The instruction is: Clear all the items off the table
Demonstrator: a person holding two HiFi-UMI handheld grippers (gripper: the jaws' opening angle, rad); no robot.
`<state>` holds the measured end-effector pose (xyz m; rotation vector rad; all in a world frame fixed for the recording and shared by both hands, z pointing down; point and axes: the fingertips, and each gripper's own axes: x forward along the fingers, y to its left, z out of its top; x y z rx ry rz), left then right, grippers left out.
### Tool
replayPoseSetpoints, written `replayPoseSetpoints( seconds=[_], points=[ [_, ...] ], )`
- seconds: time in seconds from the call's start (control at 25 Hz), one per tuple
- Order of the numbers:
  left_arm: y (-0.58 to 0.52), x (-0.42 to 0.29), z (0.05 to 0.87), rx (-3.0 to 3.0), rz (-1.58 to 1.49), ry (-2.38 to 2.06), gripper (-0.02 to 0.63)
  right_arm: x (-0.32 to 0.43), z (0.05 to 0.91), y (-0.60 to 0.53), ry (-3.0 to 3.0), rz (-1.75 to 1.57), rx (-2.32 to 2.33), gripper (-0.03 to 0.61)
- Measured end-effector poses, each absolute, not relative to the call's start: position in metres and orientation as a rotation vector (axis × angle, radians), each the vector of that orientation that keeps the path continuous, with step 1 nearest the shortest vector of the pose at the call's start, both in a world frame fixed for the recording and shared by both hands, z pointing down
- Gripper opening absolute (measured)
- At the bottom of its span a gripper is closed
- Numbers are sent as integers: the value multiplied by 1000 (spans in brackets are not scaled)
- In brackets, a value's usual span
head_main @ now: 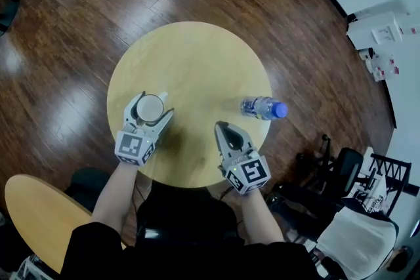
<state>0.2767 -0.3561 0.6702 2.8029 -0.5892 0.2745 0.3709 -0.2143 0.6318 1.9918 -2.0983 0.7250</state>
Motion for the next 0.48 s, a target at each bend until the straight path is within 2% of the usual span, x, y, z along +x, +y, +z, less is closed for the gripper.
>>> replayPoseSetpoints(
  seconds=[0.48],
  points=[
    [-343, 279, 673, 2946, 199, -665, 416, 360, 652, -220, -2104, 764, 1907, 5]
  ],
)
